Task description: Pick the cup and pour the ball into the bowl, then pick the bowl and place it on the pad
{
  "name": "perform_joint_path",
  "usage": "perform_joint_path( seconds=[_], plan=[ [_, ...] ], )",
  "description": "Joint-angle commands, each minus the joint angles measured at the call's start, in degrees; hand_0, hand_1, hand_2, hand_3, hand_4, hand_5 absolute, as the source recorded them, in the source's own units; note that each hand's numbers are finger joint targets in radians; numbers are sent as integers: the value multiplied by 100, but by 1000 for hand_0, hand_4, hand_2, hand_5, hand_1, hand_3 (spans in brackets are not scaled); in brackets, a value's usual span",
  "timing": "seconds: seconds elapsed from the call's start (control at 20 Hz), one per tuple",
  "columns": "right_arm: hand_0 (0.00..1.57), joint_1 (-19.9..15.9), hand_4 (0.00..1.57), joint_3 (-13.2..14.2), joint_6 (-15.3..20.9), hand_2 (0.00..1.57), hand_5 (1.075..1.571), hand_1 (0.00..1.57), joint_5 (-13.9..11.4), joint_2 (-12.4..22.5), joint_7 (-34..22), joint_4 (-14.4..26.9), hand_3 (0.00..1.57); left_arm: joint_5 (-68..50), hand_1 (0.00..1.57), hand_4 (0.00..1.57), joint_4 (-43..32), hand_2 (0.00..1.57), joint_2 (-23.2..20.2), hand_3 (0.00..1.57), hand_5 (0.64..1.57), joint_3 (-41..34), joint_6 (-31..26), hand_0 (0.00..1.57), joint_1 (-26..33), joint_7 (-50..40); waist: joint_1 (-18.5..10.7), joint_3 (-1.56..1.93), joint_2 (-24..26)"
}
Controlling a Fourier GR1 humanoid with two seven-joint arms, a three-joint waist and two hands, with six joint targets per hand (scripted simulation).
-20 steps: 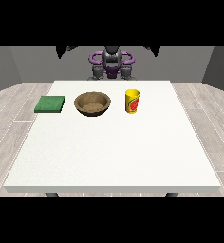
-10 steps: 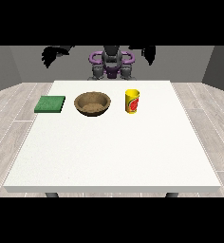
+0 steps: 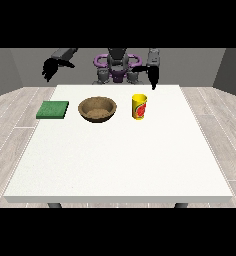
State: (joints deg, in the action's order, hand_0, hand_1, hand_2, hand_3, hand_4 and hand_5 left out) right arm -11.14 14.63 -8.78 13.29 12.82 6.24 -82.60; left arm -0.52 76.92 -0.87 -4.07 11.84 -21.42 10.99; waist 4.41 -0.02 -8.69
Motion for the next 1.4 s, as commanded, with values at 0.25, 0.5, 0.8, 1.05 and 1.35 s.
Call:
perform_joint_path(
  seconds=[0.25, 0.5, 0.8, 1.05, 1.35],
  plan=[
    [0, -426, 0, 137, -132, 0, 1571, 0, -35, 133, 546, 721, 0, -11, 0, 423, -1356, 0, -5, 0, 1428, -235, 80, 0, -493, 1220, 23, 1, -449],
    [0, -421, 0, 249, -274, 0, 1570, 0, -29, 255, 824, 1221, 0, -176, 0, 102, -1889, 0, -254, 0, 1335, -414, -227, 0, -724, 1379, 18, 2, -402],
    [0, -728, 0, 78, -295, 0, 1570, 0, -23, 292, 667, 810, 0, -371, 0, 0, -2884, 0, -415, 0, 1303, -967, -91, 0, -1214, 2306, 420, -2, -1061],
    [0, -880, 0, 78, -261, 0, 1569, 0, -97, 328, 788, 1002, 0, -387, 0, 0, -3442, 0, -580, 0, 1264, -1055, -168, 0, -1479, 2585, 335, -1, -1161],
    [0, -1289, 0, 156, -238, 0, 1570, 0, -61, 390, 1023, 1106, 0, -261, 0, 0, -3826, 0, -449, 0, 1253, -1108, 310, 0, -1965, 3159, 481, -1, -1665]
  ],
)
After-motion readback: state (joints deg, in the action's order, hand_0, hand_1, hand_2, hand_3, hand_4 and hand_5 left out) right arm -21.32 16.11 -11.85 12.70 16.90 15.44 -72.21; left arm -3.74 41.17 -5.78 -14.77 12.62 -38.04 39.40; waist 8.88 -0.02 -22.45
